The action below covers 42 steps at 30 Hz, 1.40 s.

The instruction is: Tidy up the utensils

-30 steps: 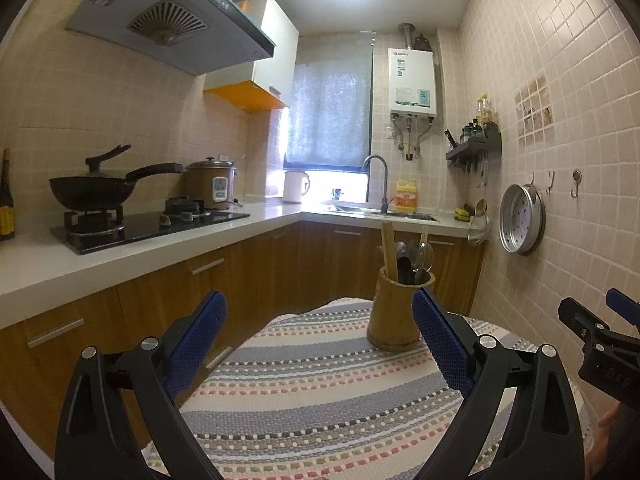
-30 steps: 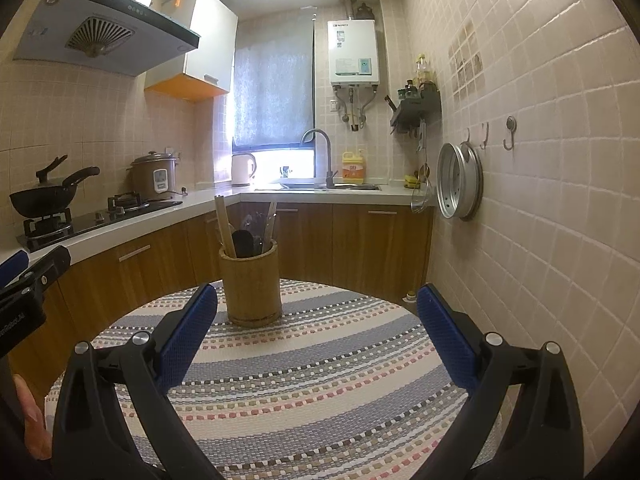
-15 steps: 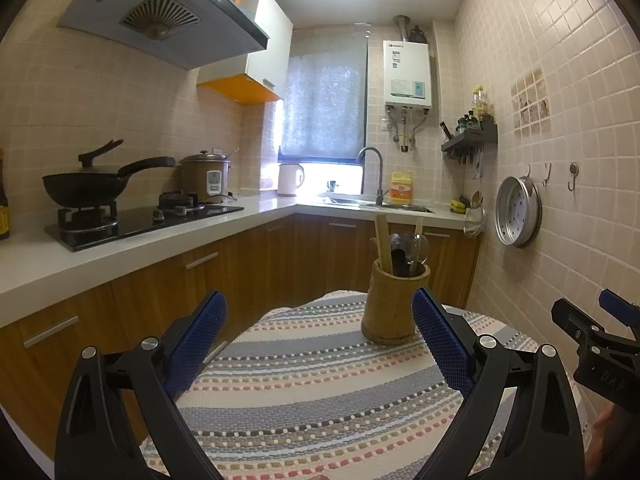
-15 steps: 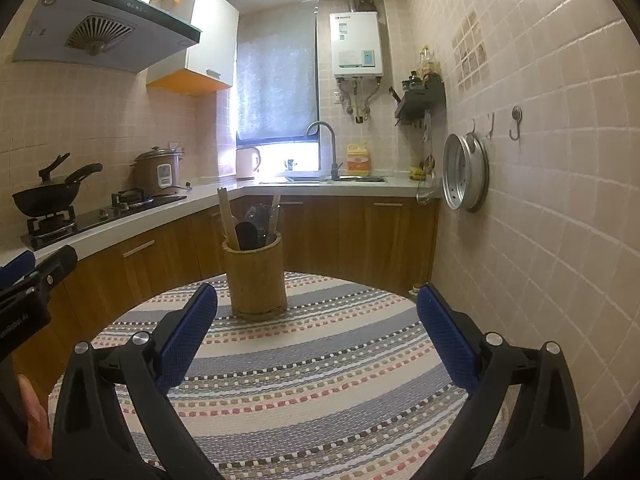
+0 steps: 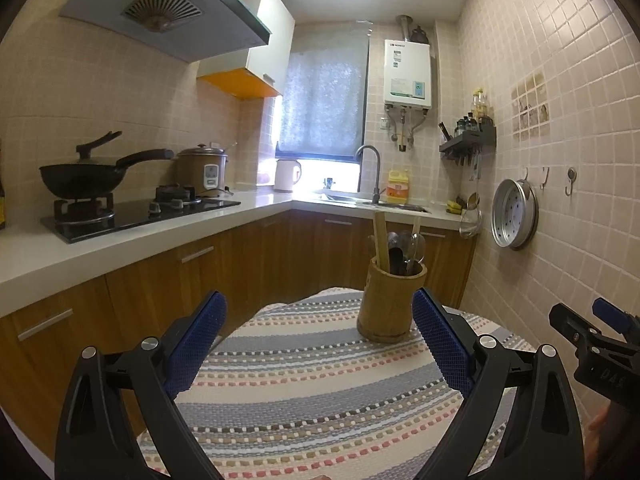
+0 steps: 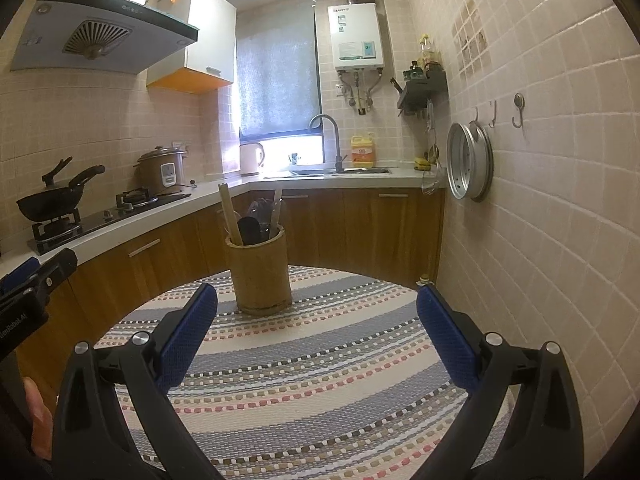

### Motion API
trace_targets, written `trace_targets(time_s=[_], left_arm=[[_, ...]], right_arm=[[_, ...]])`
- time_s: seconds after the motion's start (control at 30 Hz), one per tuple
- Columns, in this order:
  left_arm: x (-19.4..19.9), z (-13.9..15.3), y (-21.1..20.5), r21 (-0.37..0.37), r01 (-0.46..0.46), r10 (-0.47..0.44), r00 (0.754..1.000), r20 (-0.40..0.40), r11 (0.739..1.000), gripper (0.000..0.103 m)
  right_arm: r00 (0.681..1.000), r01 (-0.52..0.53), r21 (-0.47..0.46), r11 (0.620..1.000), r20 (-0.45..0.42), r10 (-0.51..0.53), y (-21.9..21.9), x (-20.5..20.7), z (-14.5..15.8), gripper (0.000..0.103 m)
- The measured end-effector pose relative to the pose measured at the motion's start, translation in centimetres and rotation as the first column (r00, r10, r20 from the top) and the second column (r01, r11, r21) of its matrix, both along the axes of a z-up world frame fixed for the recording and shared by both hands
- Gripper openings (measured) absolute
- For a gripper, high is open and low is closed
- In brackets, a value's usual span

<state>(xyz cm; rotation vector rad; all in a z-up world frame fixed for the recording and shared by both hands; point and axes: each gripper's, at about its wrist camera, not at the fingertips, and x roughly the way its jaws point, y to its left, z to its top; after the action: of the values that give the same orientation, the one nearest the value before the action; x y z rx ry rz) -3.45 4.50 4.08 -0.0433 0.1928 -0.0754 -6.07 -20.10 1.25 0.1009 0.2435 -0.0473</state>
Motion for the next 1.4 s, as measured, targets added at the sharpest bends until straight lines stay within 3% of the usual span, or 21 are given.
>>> trace_targets(time_s=[0.47,1.4], left_arm=[[-0.1,0.2,-0.2,-0.012,0.053,-0.053,0.999,-0.007,0.999,0.091],[-1.4,0.5,-1.5,0.048,0.029,-0.030,0.999,0.026,0.998,0.094]], right_arm=[[1.000,0.020,-0.057,0.998,0.006,-0.019,0.6,-0.5,0.1,0.095],[0.999,0.044,-0.064,0.997,-0.005,-0.045,0.3,-0.9,0.2,0.095]])
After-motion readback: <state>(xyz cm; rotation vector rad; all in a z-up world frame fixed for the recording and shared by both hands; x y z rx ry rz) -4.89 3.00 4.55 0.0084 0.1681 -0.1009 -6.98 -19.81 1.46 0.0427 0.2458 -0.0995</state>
